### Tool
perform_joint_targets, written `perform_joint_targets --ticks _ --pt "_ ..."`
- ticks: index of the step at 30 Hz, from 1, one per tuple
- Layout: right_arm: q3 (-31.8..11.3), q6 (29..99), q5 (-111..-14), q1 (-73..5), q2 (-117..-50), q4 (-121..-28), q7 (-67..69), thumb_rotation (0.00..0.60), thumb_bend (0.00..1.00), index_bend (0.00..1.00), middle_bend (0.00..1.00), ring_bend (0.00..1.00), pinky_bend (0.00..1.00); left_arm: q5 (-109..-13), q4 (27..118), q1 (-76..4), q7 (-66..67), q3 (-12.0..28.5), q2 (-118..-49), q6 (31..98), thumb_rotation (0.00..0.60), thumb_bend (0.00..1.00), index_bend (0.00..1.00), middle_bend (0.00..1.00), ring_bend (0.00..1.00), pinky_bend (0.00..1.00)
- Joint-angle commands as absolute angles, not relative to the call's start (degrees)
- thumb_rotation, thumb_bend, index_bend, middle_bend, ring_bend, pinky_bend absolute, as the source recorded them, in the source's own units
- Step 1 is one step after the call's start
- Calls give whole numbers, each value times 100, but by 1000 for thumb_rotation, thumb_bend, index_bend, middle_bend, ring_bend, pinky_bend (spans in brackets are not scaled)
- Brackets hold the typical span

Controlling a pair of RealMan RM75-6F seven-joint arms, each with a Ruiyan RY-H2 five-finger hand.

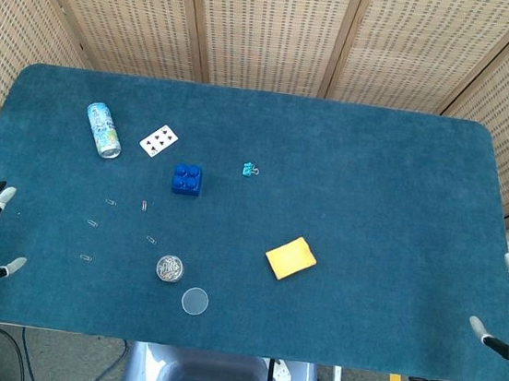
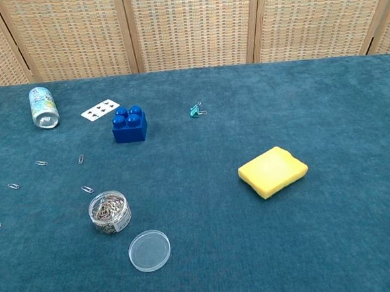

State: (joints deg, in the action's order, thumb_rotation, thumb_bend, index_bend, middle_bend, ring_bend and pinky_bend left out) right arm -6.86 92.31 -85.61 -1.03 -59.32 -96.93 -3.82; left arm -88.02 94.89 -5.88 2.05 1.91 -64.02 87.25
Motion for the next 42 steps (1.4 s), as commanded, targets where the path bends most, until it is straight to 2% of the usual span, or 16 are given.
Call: perform_joint_targets --ticks 1,6,12,14,16,18,24,33,37,42 --pt "-689 9217 -8541 -101 -5925 -9687 -361 600 0 4 0 0 0 -8803 9484 -595 225 190 -6413 8707 600 0 0 0 0 0" --pt "-696 9204 -8504 -94 -5914 -9675 -341 600 0 4 0 0 0 -8790 9459 -631 294 189 -6467 8627 600 2 0 0 0 0" --pt "-710 9243 -8457 -58 -5903 -9676 -317 600 0 4 0 0 0 -8641 9338 -817 222 184 -6527 8173 600 115 6 0 0 0" --pt "-715 9233 -8434 -56 -5902 -9674 -302 600 0 4 0 0 0 -8548 9261 -902 195 194 -6559 7969 600 140 54 0 0 0" --pt "-731 9222 -8400 -58 -5901 -9670 -278 600 0 4 0 0 0 -8422 9144 -1017 165 221 -6625 7713 600 167 156 0 0 0" --pt "-730 9195 -8390 -66 -5896 -9668 -257 600 0 4 0 0 0 -8295 8978 -1161 151 255 -6734 7421 600 199 212 0 0 0" --pt "-729 9134 -8392 -98 -5910 -9655 -258 600 0 4 0 0 0 -8191 8285 -1601 89 285 -7135 6674 600 282 333 0 0 0" --pt "-737 9030 -8336 -145 -5935 -9639 -303 600 0 4 0 0 0 -8245 7670 -2026 26 129 -7550 5887 600 343 389 0 0 0" --pt "-752 9017 -8300 -150 -5935 -9621 -293 600 0 4 0 0 0 -8230 7570 -2107 -1 83 -7651 5726 600 406 415 0 0 0" --pt "-766 8973 -8270 -168 -5913 -9602 -239 600 0 4 0 0 0 -8216 7456 -2157 36 11 -7773 5593 600 410 426 0 0 0"
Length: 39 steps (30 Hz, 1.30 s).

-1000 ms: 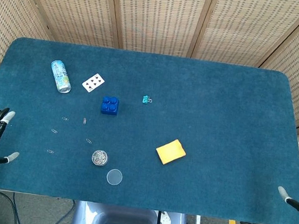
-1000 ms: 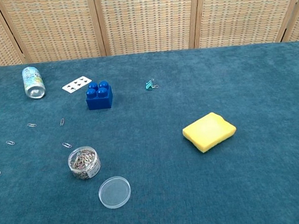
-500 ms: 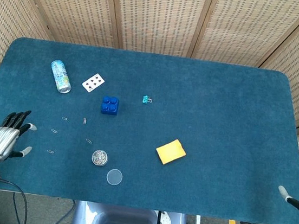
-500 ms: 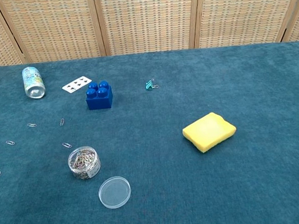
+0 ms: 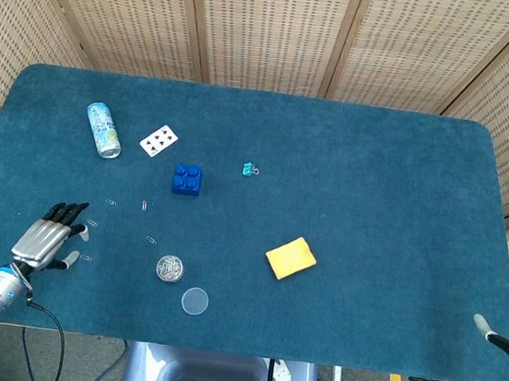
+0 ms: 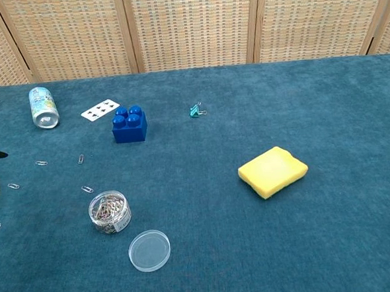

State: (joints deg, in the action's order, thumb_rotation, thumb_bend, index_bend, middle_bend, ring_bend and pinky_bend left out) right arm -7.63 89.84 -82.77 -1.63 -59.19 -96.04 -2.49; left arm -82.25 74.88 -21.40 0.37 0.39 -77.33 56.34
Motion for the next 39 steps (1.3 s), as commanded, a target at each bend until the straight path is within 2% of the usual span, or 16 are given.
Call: perform_joint_targets --ticks 1,13,33,39 --pt "-769 8961 -8263 -173 -5910 -9601 -231 600 0 4 0 0 0 -8222 7432 -2164 21 -9 -7802 5575 600 410 431 0 0 0" --pt "-775 8922 -8242 -186 -5886 -9605 -138 600 0 4 0 0 0 -8172 7295 -2175 108 -88 -7973 5566 600 409 478 0 0 0" --pt "-776 8876 -8223 -207 -5878 -9601 -80 600 0 4 0 0 0 -8080 6996 -2141 129 -149 -8247 5611 600 386 479 0 0 0" --pt "-772 8859 -8220 -216 -5883 -9599 -78 600 0 4 0 0 0 -8079 6857 -2135 83 -159 -8339 5628 600 386 524 0 0 0"
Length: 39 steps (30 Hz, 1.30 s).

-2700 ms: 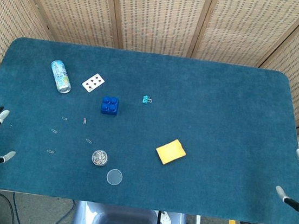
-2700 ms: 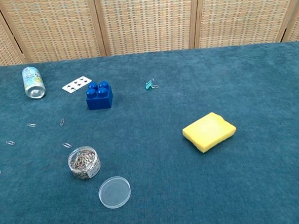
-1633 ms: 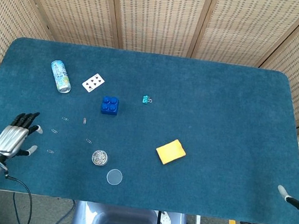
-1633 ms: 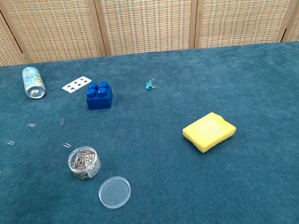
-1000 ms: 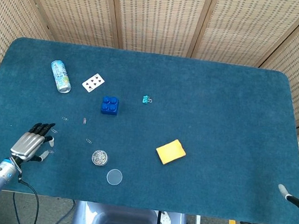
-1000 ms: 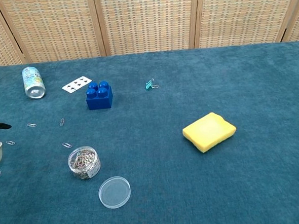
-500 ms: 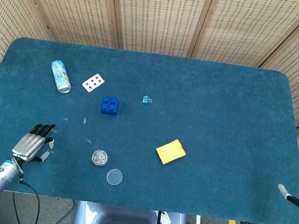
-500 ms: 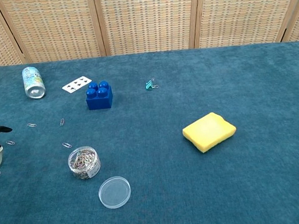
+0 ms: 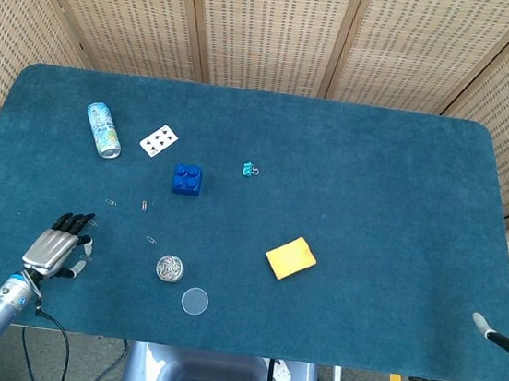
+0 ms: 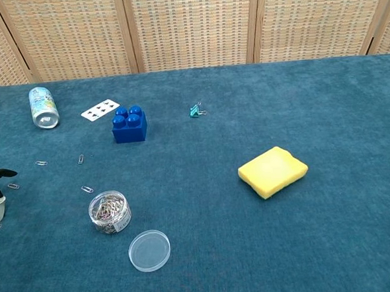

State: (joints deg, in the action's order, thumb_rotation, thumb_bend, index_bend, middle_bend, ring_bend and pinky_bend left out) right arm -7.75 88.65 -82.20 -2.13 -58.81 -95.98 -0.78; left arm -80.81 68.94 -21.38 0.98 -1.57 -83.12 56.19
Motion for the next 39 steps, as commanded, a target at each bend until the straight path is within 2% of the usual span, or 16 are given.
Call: perform_joint_targets --ticks 1,9,21,31,39 --pt "-771 8855 -8222 -218 -5884 -9600 -76 600 0 4 0 0 0 -8078 6834 -2133 79 -159 -8353 5633 600 386 543 0 0 0" --pt "-763 8826 -8226 -233 -5885 -9604 -70 600 0 4 0 0 0 -8073 6715 -2131 68 -170 -8438 5641 600 385 655 0 0 0" --pt "-763 8824 -8227 -233 -5859 -9617 -13 600 0 4 0 0 0 -8118 6779 -2121 21 -150 -8405 5780 600 386 670 0 0 0" --pt "-768 8863 -8236 -215 -5828 -9638 42 600 0 4 0 0 0 -8353 7695 -2264 99 72 -7913 6199 600 385 683 0 0 0" --pt "-776 8852 -8214 -217 -5813 -9625 84 600 0 4 0 0 0 -8292 8582 -2768 996 354 -7824 5867 600 385 683 0 0 0"
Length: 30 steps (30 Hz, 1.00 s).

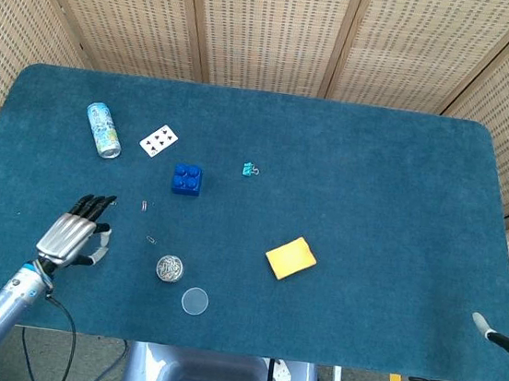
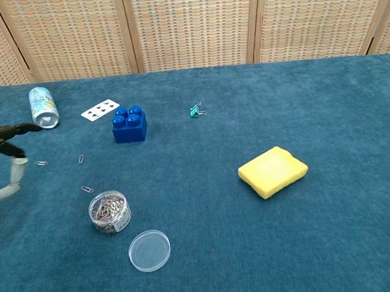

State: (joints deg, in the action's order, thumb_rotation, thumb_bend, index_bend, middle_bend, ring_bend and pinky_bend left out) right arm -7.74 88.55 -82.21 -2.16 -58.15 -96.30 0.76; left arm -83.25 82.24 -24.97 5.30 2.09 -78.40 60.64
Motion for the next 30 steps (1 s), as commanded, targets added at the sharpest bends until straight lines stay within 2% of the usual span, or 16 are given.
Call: perform_joint_targets --ticks 1,10,18,30 --pt "-780 8850 -8208 -217 -5809 -9622 92 600 0 4 0 0 0 -8254 8673 -2833 1131 384 -7843 5802 600 385 683 0 0 0" --pt "-810 8828 -8147 -222 -5789 -9598 192 600 0 4 0 0 0 -7802 9279 -3212 2183 462 -8252 5426 600 385 683 0 0 0" --pt "-830 8810 -8106 -217 -5756 -9567 322 600 0 4 0 0 0 -7463 9314 -3351 2635 411 -8633 5361 600 385 683 0 0 0" --pt "-835 8815 -8096 -209 -5735 -9578 358 600 0 4 0 0 0 -7290 9296 -3381 2829 322 -8740 5516 600 384 683 0 0 0"
